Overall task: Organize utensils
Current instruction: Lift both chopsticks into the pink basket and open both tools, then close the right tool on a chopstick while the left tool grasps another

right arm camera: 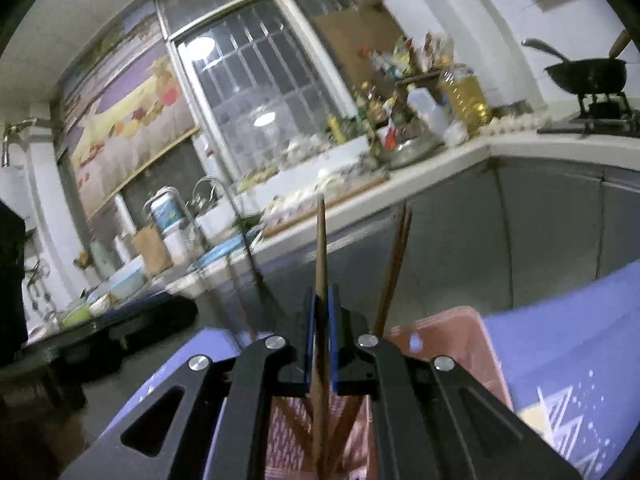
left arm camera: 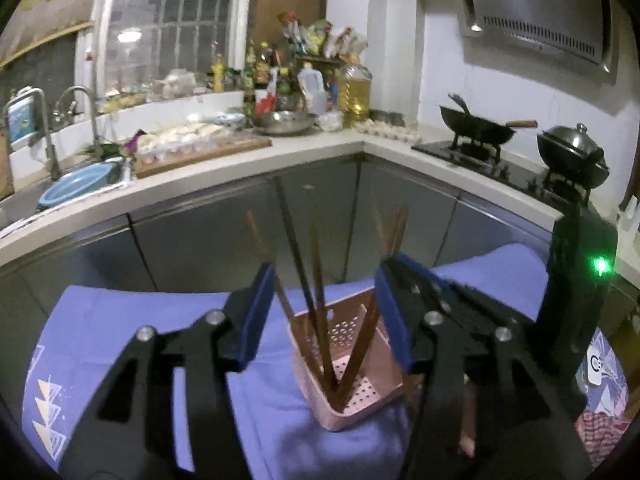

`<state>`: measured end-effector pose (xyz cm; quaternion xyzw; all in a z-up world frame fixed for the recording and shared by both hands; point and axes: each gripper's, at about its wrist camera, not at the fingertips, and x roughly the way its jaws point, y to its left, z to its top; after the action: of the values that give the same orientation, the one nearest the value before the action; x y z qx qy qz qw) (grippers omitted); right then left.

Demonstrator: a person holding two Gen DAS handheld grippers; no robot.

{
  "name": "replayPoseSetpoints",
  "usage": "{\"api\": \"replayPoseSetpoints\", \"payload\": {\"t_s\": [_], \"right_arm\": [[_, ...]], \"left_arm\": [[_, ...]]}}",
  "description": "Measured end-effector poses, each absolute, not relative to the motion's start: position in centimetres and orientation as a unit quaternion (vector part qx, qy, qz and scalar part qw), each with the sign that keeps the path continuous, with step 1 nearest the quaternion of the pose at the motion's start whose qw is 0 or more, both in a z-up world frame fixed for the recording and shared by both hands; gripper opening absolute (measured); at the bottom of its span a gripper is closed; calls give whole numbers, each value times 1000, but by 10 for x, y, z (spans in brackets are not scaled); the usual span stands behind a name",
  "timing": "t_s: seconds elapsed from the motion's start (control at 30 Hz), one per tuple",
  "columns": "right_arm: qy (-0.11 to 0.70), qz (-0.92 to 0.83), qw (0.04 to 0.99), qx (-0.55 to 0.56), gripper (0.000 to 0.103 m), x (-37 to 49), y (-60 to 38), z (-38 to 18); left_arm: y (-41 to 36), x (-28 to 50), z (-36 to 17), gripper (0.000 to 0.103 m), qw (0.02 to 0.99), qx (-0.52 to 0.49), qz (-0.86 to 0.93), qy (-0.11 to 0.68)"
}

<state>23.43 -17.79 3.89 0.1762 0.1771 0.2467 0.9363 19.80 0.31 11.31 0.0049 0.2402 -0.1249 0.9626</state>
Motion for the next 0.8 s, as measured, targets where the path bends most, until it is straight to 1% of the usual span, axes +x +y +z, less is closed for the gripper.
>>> {"api": "replayPoseSetpoints", "payload": {"t_s": [0.13,0.17,0.27,0.37,0.5,0.53,0.6,0.7,0.8], "right_arm": [[176,240,942,155,7,225,-178,44],[187,231,943,148,7,228,-177,47],[209,236,933,172,7,229,-187,54],[237,234,925,181,7,216,-201,56],[293,257,905,169,7,171,-221,37],[317,258,900,154,7,160,-224,28],[387,262,874,134,7,141,-225,4],[453,277,839,121,7,115,-219,-26],[470,254,841,88,7,102,-209,-41]], "left_arm": [[12,183,119,50,966,-5,-112,234],[14,180,120,50,966,-8,-106,235],[22,164,118,50,966,-20,-100,237],[30,143,104,50,962,-29,-99,255],[35,104,55,50,940,-46,-134,309],[35,93,34,50,927,-52,-151,338],[35,82,9,50,907,-66,-171,379],[28,70,-31,50,866,-92,-205,448],[7,65,-55,50,847,-74,-215,481]]}}
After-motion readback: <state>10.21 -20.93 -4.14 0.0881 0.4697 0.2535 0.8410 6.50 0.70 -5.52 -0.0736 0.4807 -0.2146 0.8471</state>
